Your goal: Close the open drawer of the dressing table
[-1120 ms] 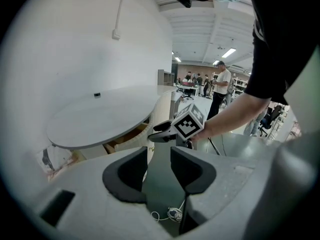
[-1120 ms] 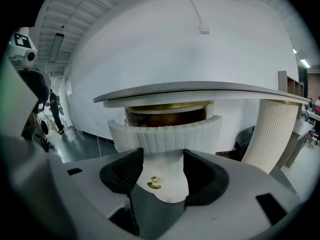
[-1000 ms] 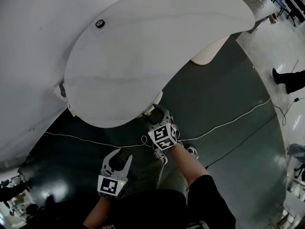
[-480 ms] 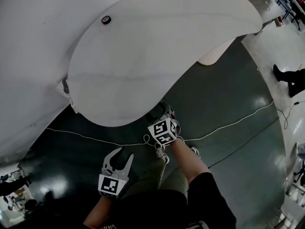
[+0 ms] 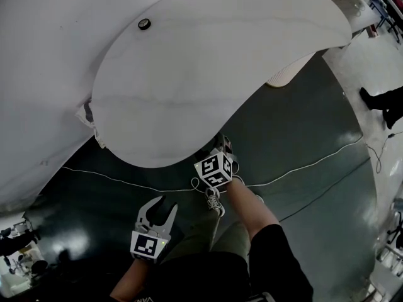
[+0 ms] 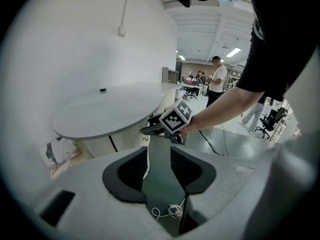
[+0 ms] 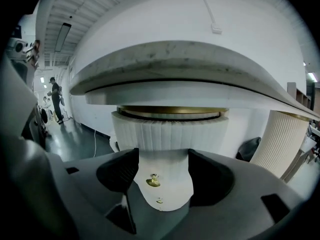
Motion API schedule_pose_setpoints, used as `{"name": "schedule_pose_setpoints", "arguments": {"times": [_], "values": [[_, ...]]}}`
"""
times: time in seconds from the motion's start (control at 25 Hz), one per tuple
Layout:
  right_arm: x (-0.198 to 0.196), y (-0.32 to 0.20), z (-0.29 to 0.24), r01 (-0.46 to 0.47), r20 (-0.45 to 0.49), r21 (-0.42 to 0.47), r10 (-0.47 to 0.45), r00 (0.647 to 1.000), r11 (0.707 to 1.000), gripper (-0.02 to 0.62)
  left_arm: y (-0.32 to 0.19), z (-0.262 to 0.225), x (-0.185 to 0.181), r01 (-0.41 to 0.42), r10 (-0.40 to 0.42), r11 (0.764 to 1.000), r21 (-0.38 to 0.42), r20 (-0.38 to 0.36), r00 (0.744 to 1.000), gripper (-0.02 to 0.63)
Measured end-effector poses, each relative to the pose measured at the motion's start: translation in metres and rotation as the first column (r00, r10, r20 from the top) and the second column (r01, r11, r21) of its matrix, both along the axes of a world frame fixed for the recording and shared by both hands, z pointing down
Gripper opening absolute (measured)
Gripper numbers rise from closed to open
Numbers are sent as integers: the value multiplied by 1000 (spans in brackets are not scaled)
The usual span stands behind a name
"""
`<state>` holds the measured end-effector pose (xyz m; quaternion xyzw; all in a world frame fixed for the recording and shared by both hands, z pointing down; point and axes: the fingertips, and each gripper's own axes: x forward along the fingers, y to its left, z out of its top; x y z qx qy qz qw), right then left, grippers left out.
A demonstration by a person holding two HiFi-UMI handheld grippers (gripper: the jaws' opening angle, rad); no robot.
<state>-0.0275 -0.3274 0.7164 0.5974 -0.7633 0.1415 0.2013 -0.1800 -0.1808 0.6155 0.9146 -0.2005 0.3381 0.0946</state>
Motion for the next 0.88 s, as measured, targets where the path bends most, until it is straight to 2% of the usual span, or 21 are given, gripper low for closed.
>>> {"name": "schedule_pose_setpoints", "arguments": {"times": [0.56,0.88], "values": [[-1,-16,-2,-26,43,19,25,999,999,308,-5,-3,-1,15,-15,1000,7,2,1000,141],[-2,-12,-4,12,42,-6,-11,999,1000,310,-3,-11,-2,40,-40,999,26,-6,999,140]]}}
